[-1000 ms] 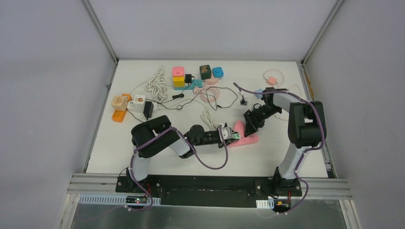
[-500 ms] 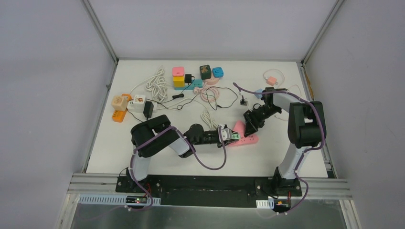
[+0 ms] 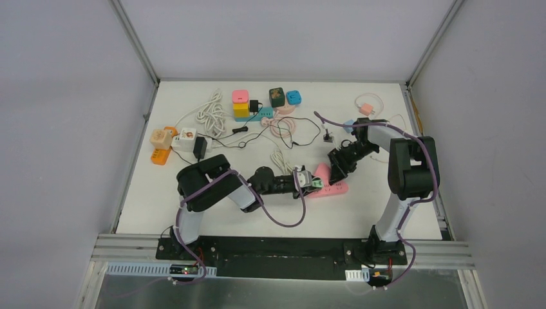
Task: Pull the plug off the socket
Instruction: Remove the plug from the socket.
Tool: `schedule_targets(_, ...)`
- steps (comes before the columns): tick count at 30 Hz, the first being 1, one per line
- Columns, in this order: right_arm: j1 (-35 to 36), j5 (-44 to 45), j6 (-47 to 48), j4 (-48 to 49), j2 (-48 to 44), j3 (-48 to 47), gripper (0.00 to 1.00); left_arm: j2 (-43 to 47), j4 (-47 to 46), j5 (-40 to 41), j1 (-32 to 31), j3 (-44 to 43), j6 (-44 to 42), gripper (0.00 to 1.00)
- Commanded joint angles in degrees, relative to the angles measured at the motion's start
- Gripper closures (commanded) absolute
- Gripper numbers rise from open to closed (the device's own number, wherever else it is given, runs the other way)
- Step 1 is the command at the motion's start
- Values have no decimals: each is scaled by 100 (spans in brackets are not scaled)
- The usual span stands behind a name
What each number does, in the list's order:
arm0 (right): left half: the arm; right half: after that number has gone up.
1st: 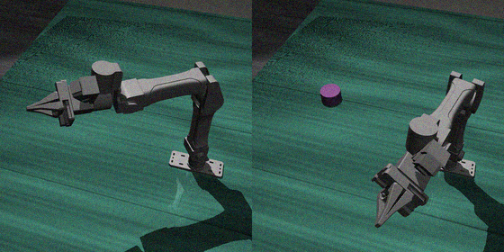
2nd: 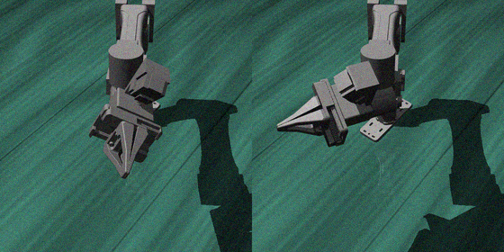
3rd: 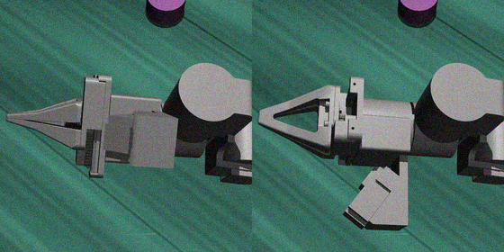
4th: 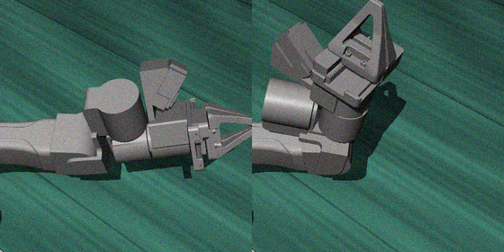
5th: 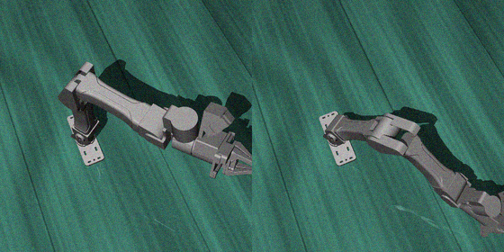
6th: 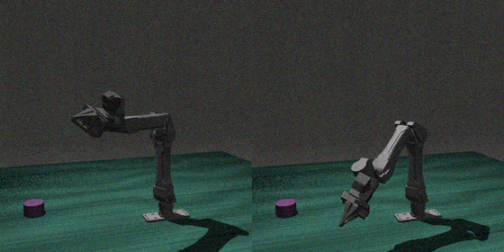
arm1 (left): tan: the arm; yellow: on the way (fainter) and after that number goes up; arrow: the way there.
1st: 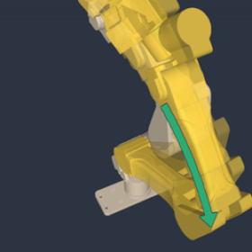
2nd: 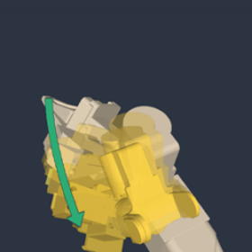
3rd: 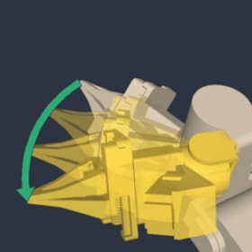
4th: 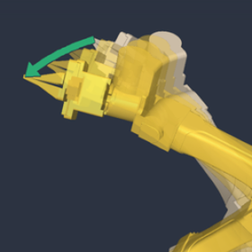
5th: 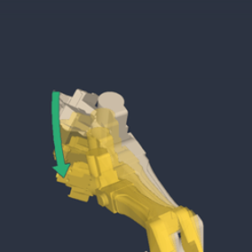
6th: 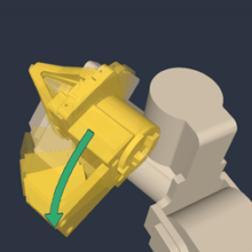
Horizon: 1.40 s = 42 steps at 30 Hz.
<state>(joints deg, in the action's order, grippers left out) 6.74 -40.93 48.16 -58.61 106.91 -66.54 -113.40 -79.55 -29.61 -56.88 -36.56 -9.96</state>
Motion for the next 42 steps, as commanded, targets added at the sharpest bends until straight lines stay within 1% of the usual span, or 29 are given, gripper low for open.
schedule_targets(1, 34, 489, 121, 394, 23, -104, 43, -97, -169, -217, -29, -43, 95, 100)
schedule_targets(4, 37, 496, 115, 403, 29, -104, 43, -11, -7, 143, -263, 192, -940, 100)
schedule_targets(5, 45, 504, 110, 401, 31, -104, 43, 15, 69, 148, -296, 232, -1194, 100)
schedule_targets(7, 46, 513, 107, 411, 31, -104, 43, 17, 51, -4, -326, 270, -1383, 100)
schedule_targets(10, 46, 523, 97, 419, 23, -104, 43, -17, -170, -27, -311, 264, -1053, 100)
schedule_targets(14, 49, 539, 81, 427, 14, -95, 43, 35, -171, -89, -141, 81, -47, 100)
schedule_targets(16, 55, 558, 84, 439, 9, -95, 43, 38, -169, -126, -81, 21, 220, 100)
schedule_targets(19, 62, 576, 75, 455, 5, -95, 43, 55, -159, -95, -102, 66, 17, 100)
schedule_targets(22, 79, 601, 62, 453, 14, -92, 43, 148, -99, 298, -290, 266, -833, 100)
schedule_targets(25, 90, 627, 45, 464, 22, -95, 43, 247, -14, 466, -354, 373, -1098, 100)
schedule_targets(27, 100, 637, 47, 465, 18, -96, 43, 280, 2, 486, -353, 373, -1011, 100)
schedule_targets(29, 101, 651, 38, 482, 22, -95, 43, 304, 20, 484, -346, 318, -707, 100)
schedule_targets(33, 108, 680, 31, 486, 14, -95, 43, 372, 60, 224, -235, 150, 63, 100)
schedule_targets(36, 108, 683, 20, 486, 23, -94, 43, 425, 56, 70, -180, 105, 308, 100)
schedule_targets(38, 116, 691, 18, 490, 31, -103, 43, 423, 51, 84, -185, 149, 116, 100)
schedule_targets(42, 133, 713, 0, 498, 48, -100, 43, 392, 36, 476, -440, 372, -1058, 100)
